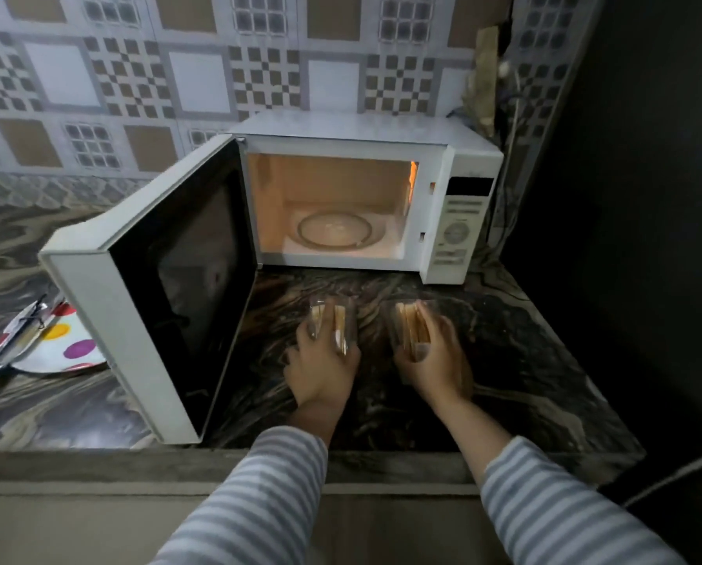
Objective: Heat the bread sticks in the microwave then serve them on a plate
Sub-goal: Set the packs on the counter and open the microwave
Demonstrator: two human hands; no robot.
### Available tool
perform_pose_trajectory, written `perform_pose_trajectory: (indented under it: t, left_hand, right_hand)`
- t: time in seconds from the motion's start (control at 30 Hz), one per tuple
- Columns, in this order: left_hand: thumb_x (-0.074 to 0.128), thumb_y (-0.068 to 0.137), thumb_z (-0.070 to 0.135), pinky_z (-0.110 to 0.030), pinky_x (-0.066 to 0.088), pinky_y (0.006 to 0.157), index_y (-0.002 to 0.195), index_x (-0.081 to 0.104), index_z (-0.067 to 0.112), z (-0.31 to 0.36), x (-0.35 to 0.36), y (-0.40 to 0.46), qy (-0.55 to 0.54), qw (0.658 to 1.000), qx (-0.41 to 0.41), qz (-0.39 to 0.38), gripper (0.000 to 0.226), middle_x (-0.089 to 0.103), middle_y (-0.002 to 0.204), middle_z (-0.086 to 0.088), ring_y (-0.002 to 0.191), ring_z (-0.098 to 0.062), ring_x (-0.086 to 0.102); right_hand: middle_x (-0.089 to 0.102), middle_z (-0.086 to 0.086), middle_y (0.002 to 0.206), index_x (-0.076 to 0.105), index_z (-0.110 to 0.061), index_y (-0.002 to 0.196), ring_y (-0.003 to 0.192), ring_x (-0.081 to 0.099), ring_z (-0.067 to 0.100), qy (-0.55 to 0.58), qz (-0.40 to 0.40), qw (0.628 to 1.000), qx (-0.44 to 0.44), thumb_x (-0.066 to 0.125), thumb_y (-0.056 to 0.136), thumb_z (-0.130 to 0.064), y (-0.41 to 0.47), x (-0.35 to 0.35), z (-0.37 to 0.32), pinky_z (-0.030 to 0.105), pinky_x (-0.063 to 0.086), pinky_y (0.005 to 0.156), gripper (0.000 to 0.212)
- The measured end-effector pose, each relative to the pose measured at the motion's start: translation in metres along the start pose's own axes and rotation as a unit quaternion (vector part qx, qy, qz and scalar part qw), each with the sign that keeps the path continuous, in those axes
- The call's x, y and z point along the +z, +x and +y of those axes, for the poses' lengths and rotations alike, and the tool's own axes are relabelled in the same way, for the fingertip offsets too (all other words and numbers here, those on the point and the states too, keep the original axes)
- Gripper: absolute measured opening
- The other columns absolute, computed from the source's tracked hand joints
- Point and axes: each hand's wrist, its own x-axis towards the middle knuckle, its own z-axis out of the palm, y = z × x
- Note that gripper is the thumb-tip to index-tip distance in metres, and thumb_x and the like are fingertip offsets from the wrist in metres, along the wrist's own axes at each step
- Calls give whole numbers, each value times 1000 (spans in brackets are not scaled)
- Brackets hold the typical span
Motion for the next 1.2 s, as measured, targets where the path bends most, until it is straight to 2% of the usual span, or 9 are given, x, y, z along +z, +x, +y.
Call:
perform_pose_trajectory:
  t: [0.2,0.43,0.57,0.63,0.73,0.8,0.87,1.03,1.2]
  left_hand:
    - [58,86,48,-44,41,94,148,11,48,6,22,-1,-6,1000,4,13,78,29,147,-5,120,-35,46]
    - [55,89,50,-45,36,100,148,7,48,14,31,9,-11,1000,-8,-23,77,22,151,-8,125,-37,39]
    - [41,93,56,-49,36,103,149,4,46,5,27,20,-45,997,28,-54,68,20,154,-6,132,-36,37]
    - [35,96,53,-50,35,106,149,1,45,-7,22,23,-75,993,65,-65,64,24,154,-2,135,-30,36]
    - [32,98,50,-44,32,111,151,3,37,-28,10,23,-98,985,122,-74,62,27,155,1,139,-23,33]
    - [31,98,50,-39,33,110,153,4,30,-42,3,23,-67,982,151,-89,64,29,155,-1,138,-23,34]
    - [24,95,61,-39,36,108,153,5,26,-55,1,25,-19,978,184,-94,70,30,154,-4,137,-25,37]
    - [-3,80,79,-44,30,112,153,9,22,-76,9,27,77,966,223,-103,93,33,154,-7,138,-26,35]
    - [10,79,76,-39,19,117,153,10,24,-73,6,25,95,964,223,-109,91,24,158,-3,145,-20,24]
  right_hand:
    - [34,4,149,32,-36,146,128,45,26,-9,15,1000,-4,72,76,-35,13,4,22,39,45,97,80]
    - [27,7,152,25,-35,148,131,40,29,-48,-37,998,-22,69,81,-37,34,0,29,40,42,98,81]
    - [10,15,159,19,-34,151,141,23,36,-151,-46,986,-47,61,85,-48,39,-2,28,47,27,113,79]
    - [17,18,157,30,-28,149,142,20,38,-188,-4,976,-113,62,86,-45,33,-3,24,50,22,114,72]
    - [43,18,144,55,-21,133,134,36,39,-178,35,952,-248,65,85,-36,21,4,15,54,34,107,51]
    - [55,15,132,65,-18,121,126,47,36,-148,9,941,-304,72,82,-30,14,14,9,53,40,102,41]
    - [61,12,120,70,-16,111,115,54,32,-114,-19,933,-339,71,82,-28,8,21,4,49,46,94,31]
    - [59,2,94,73,-22,102,89,55,23,-81,-61,925,-367,66,87,-30,-3,34,-3,39,47,73,19]
    - [62,2,91,75,-20,102,89,56,23,-82,-75,925,-363,54,90,-32,-4,40,-4,36,47,72,27]
